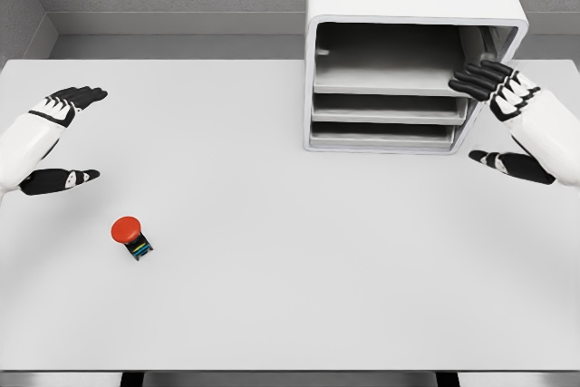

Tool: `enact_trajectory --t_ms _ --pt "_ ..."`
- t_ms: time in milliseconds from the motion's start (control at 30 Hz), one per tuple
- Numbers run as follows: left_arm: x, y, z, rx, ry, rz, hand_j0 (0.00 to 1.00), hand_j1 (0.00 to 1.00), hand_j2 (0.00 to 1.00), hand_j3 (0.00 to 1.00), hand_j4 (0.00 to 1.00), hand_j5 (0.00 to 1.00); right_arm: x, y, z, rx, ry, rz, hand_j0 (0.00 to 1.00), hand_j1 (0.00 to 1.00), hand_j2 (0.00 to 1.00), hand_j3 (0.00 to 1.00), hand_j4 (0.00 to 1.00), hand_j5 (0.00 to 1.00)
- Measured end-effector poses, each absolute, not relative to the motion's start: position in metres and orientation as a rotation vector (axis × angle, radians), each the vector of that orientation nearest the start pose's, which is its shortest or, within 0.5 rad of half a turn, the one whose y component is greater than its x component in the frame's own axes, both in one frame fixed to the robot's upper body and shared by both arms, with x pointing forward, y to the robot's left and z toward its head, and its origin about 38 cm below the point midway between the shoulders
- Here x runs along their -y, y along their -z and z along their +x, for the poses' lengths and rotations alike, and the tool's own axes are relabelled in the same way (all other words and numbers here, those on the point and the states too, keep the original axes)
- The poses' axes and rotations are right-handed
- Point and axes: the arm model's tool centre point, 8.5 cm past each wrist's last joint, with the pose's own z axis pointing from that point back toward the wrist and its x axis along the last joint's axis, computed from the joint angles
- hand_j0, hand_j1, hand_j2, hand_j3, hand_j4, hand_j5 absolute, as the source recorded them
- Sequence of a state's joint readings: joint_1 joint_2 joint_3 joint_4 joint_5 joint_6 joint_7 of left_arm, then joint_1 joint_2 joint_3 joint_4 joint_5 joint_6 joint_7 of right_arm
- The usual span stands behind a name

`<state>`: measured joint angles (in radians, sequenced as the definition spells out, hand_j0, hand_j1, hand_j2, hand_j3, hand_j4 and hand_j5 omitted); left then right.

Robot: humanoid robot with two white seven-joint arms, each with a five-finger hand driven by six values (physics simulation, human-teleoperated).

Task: Slide open multi-storey tabletop storage cabinets and put open load switch and slide close multi-storey tabletop storage cabinets

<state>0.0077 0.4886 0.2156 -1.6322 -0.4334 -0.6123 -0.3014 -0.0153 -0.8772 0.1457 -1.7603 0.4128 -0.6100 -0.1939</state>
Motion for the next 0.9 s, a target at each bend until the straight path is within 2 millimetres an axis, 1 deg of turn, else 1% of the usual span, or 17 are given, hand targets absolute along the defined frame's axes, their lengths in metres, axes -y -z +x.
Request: enact_trajectory --t_ms 167,333,367,500,567,600,633,667,700,733,767,800,867,900 --pt "-0.378 -0.18 0.345 1.794 1.269 0.655 1.0 1.0 1.0 1.0 1.0 1.0 0.342 -0.228 0.331 2.081 -1.437 -0.638 1.0 1.0 1.0 1.0 1.0 1.0" --pt "-0.387 -0.172 0.342 1.637 1.396 0.596 1.0 1.0 1.0 1.0 1.0 1.0 0.338 -0.227 0.335 2.038 -1.509 -0.641 1.0 1.0 1.0 1.0 1.0 1.0" --pt "-0.389 -0.171 0.341 1.612 1.413 0.587 1.0 1.0 1.0 1.0 1.0 1.0 0.336 -0.23 0.339 2.033 -1.528 -0.644 1.0 1.0 1.0 1.0 1.0 1.0" --pt "-0.399 -0.172 0.339 1.569 1.423 0.587 1.0 1.0 1.0 1.0 1.0 1.0 0.331 -0.224 0.341 1.993 -1.565 -0.619 0.83 0.83 0.83 0.83 0.83 0.83" --pt "-0.402 -0.176 0.338 1.567 1.42 0.596 1.0 1.0 1.0 1.0 1.0 1.0 0.325 -0.238 0.35 2.017 -1.591 -0.635 0.83 0.83 0.83 0.83 0.83 0.83" --pt "-0.403 -0.178 0.338 1.568 1.421 0.601 1.0 1.0 1.0 1.0 1.0 1.0 0.32 -0.24 0.354 2.023 -1.606 -0.627 0.83 0.83 0.83 0.83 0.83 0.83" --pt "-0.403 -0.179 0.336 1.565 1.43 0.605 1.0 1.0 1.0 1.0 1.0 1.0 0.315 -0.243 0.359 2.026 -1.625 -0.619 0.83 0.83 0.83 0.83 0.83 0.83" --pt "-0.404 -0.18 0.333 1.559 1.442 0.607 1.0 1.0 1.0 1.0 1.0 1.0 0.31 -0.241 0.362 2.02 -1.64 -0.6 0.83 0.83 0.83 0.83 0.83 0.83" --pt "-0.404 -0.184 0.332 1.56 1.454 0.616 1.0 1.0 1.0 1.0 1.0 1.0 0.306 -0.234 0.364 2.006 -1.648 -0.574 0.83 0.83 0.83 0.83 0.83 0.83" --pt "-0.404 -0.182 0.325 1.541 1.473 0.61 1.0 1.0 1.0 1.0 1.0 1.0 0.304 -0.229 0.365 1.995 -1.654 -0.555 0.82 0.82 0.82 0.82 0.82 0.82" --pt "-0.405 -0.181 0.318 1.524 1.497 0.603 1.0 1.0 1.0 1.0 1.0 1.0 0.301 -0.23 0.368 1.994 -1.661 -0.55 0.79 0.79 0.79 0.79 0.79 0.79" --pt "-0.408 -0.173 0.305 1.485 1.526 0.57 1.0 1.0 1.0 1.0 1.0 1.0 0.299 -0.227 0.37 1.983 -1.67 -0.539 0.77 0.77 0.77 0.77 0.77 0.77" --pt "-0.41 -0.189 0.303 1.49 1.572 0.575 1.0 1.0 1.0 1.0 1.0 1.0 0.295 -0.222 0.372 1.965 -1.682 -0.516 0.77 0.77 0.77 0.77 0.77 0.77" --pt "-0.41 -0.193 0.3 1.488 1.591 0.57 1.0 1.0 1.0 1.0 1.0 1.0 0.293 -0.22 0.372 1.961 -1.683 -0.507 0.77 0.77 0.77 0.77 0.77 0.77"
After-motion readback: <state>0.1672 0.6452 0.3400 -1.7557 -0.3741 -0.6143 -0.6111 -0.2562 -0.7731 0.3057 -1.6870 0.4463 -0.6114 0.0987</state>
